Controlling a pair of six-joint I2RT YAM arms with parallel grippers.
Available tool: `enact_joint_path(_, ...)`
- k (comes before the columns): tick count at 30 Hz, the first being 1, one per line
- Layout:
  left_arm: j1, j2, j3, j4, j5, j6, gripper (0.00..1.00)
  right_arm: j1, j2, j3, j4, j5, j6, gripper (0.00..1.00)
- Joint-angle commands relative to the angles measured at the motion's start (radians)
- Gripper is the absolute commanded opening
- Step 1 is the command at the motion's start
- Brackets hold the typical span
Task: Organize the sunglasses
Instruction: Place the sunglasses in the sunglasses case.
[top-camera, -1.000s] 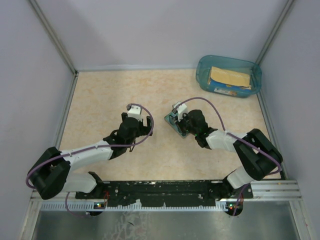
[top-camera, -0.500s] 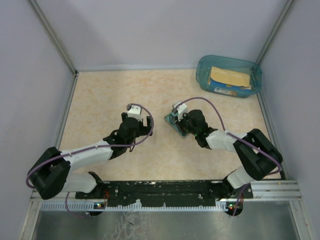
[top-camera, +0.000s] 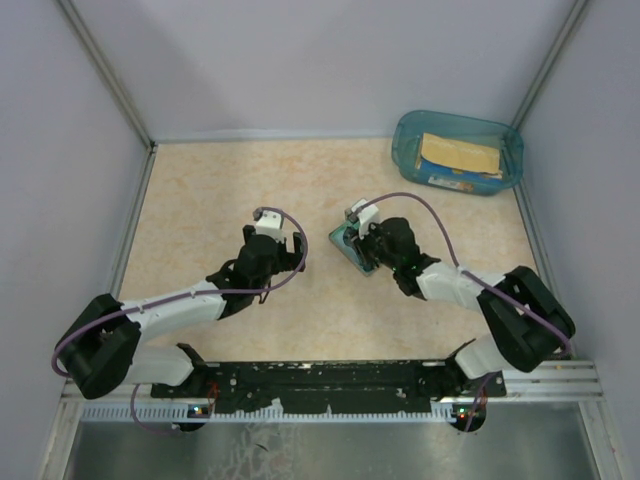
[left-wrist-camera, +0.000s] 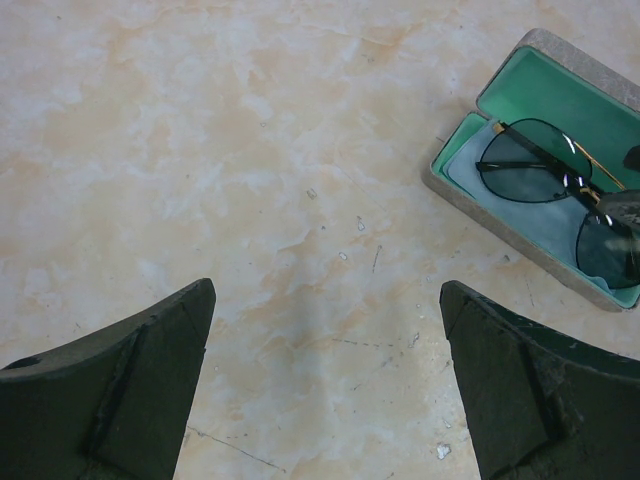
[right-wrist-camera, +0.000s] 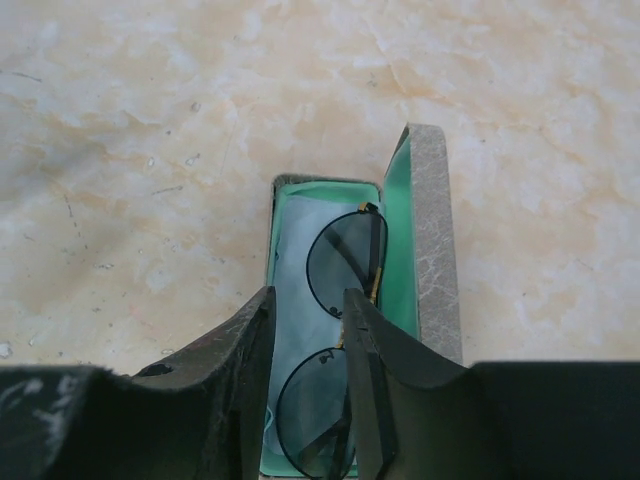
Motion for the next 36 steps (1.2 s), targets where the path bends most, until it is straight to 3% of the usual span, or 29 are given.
enact_joint_path(1,0.004,-0.026,-0.010,0.009,-0.010,0.004,1.00,-0.005,-0.106,0.023,0.019,0.025,-0.006,0.34)
enact_joint_path(7,0.004,-0.029,-0.005,-0.002,0.001,0.001,1.00,-0.005,-0.220,0.010,-0.008,0.027,0.016,0.36)
enact_joint_path(11,0.005,-0.019,0.014,-0.031,0.022,-0.001,1.00,-0.005,-0.296,-0.019,-0.004,0.098,0.070,0.52)
enact_joint_path(15,0.003,-0.004,0.033,-0.057,0.044,-0.010,1.00,-0.005,-0.363,-0.023,-0.072,0.285,0.187,0.70)
enact_joint_path(24,0.002,0.007,0.061,-0.090,0.069,-0.024,1.00,-0.006,-0.407,0.028,-0.288,0.468,0.291,0.81)
enact_joint_path(29,0.002,-0.008,0.061,-0.094,0.073,-0.027,1.00,-0.007,-0.384,0.053,-0.325,0.444,0.301,0.83)
enact_joint_path(36,0.001,-0.031,0.048,-0.080,0.081,-0.026,1.00,0.004,-0.387,0.076,-0.307,0.212,0.318,0.78)
